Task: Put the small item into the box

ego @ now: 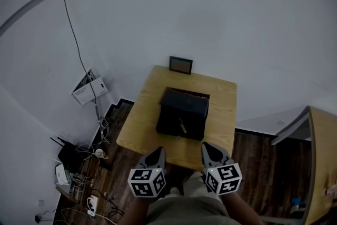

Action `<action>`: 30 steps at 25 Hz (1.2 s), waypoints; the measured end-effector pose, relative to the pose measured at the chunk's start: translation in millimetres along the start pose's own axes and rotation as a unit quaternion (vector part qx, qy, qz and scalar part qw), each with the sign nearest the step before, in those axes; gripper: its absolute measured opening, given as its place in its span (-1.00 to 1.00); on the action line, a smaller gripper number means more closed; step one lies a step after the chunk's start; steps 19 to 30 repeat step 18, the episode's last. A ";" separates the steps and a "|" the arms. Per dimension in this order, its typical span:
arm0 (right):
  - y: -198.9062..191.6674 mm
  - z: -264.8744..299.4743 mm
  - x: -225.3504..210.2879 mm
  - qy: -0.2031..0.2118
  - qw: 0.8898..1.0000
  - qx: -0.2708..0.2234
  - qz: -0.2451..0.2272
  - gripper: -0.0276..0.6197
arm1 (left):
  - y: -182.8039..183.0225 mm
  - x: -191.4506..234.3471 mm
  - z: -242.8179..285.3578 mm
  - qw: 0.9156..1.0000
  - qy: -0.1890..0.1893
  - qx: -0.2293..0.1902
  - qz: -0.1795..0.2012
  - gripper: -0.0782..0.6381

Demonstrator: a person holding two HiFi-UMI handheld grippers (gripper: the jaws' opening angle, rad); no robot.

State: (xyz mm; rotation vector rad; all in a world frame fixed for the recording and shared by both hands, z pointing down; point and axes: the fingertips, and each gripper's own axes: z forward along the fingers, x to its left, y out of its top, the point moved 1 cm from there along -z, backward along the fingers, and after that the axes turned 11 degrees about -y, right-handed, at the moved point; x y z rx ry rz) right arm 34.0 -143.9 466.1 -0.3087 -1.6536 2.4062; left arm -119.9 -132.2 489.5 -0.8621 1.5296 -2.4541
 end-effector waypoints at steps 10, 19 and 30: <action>5.0 4.6 -1.1 0.005 1.000 -0.008 -0.013 -0.92 | 4.6 -1.6 10.1 1.000 -0.001 -0.004 -0.006 -0.78; 5.0 10.3 2.6 0.014 0.999 0.001 -0.030 -0.92 | 6.3 -3.5 16.9 1.000 -0.004 -0.006 -0.008 -0.78; 5.0 10.3 2.6 0.014 0.999 0.001 -0.030 -0.92 | 6.3 -3.5 16.9 1.000 -0.004 -0.006 -0.008 -0.78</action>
